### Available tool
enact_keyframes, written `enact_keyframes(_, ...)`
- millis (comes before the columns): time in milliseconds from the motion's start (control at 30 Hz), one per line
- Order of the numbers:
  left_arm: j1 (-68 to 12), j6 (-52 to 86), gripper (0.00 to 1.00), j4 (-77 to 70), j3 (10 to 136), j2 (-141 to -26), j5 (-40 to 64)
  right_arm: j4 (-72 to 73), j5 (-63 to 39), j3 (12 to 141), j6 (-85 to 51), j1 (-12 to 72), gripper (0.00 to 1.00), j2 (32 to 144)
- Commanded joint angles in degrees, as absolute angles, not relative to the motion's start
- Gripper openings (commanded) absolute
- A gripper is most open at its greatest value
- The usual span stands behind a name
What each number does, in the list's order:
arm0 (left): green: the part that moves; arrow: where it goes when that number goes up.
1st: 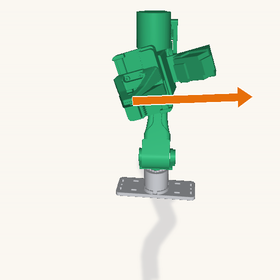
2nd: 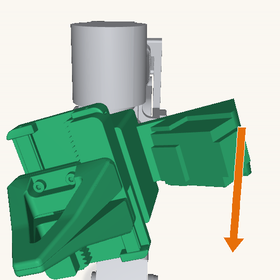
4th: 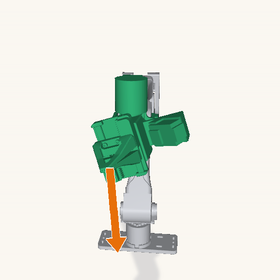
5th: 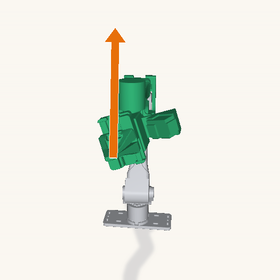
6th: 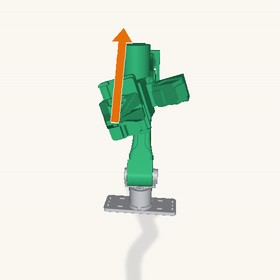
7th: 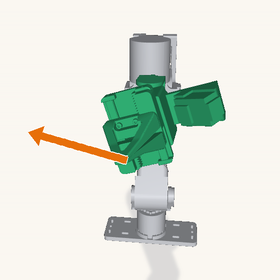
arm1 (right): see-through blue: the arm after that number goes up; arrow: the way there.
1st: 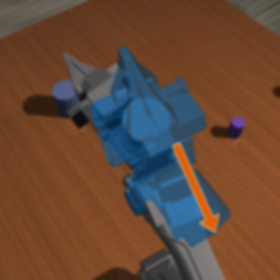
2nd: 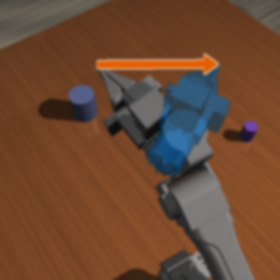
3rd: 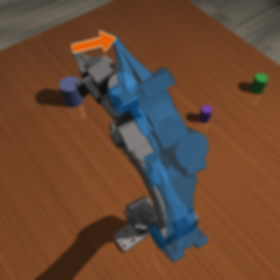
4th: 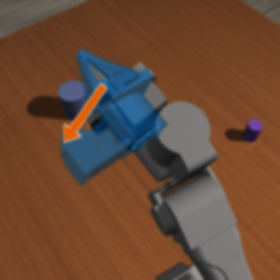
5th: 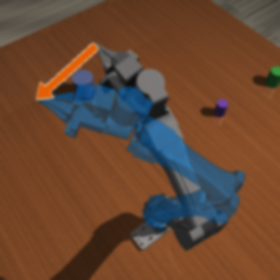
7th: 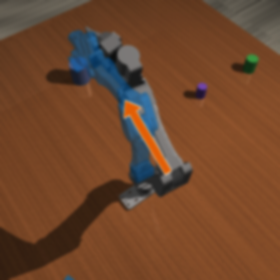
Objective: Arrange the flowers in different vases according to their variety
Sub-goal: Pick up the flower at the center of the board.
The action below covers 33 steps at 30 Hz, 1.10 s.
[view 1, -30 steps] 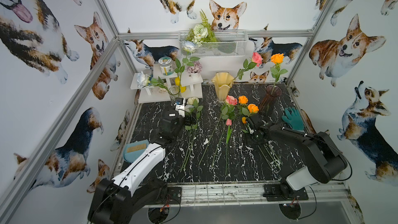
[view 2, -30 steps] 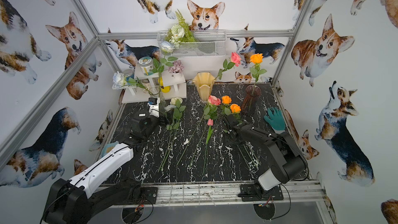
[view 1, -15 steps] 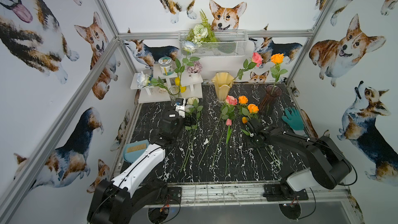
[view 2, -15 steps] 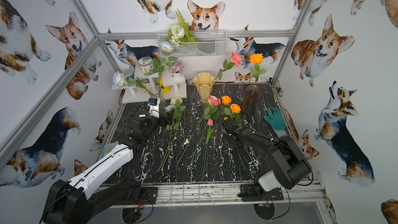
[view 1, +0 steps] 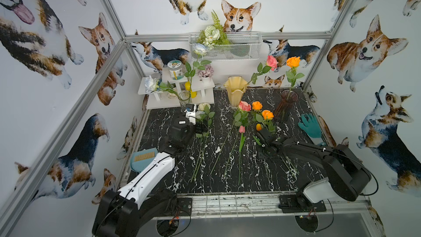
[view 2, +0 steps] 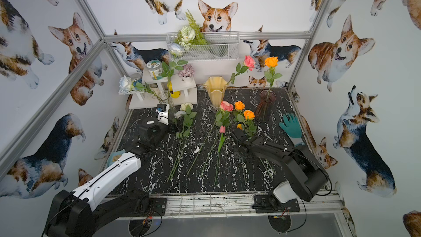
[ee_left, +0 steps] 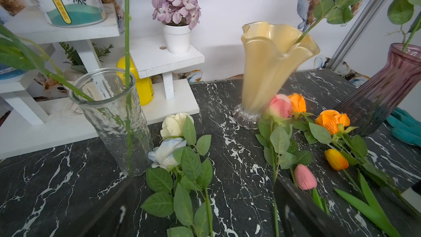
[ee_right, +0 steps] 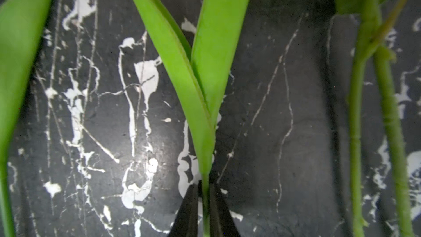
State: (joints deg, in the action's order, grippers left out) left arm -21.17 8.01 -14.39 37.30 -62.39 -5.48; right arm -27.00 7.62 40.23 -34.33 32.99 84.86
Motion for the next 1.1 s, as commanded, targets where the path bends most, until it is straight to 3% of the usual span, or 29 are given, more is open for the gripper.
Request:
enact_keyframes(0, -21.2, 8.1, 1.0, -15.6, 37.4, -62.1, -5.7, -32.9, 1.0, 37.5, -35.9, 33.0, 0.01, 87.6)
enact_keyframes(233, -21.2, 8.5, 1.0, -15.3, 37.4, -62.6, -5.6, -31.0, 1.8, 37.3, -36.1, 33.1, 0.0, 84.8)
enact_keyframes(833, -21.2, 10.3, 1.0, -7.8, 38.1, -60.6, -3.0, -32.2, 7.8, 39.6, -38.2, 33.5, 0.0, 57.7)
enact_keyframes(1067, -21.2, 11.2, 1.0, -5.4, 37.0, -59.3, -1.4, -34.6, 16.1, 45.2, -35.6, 34.1, 0.0, 51.7)
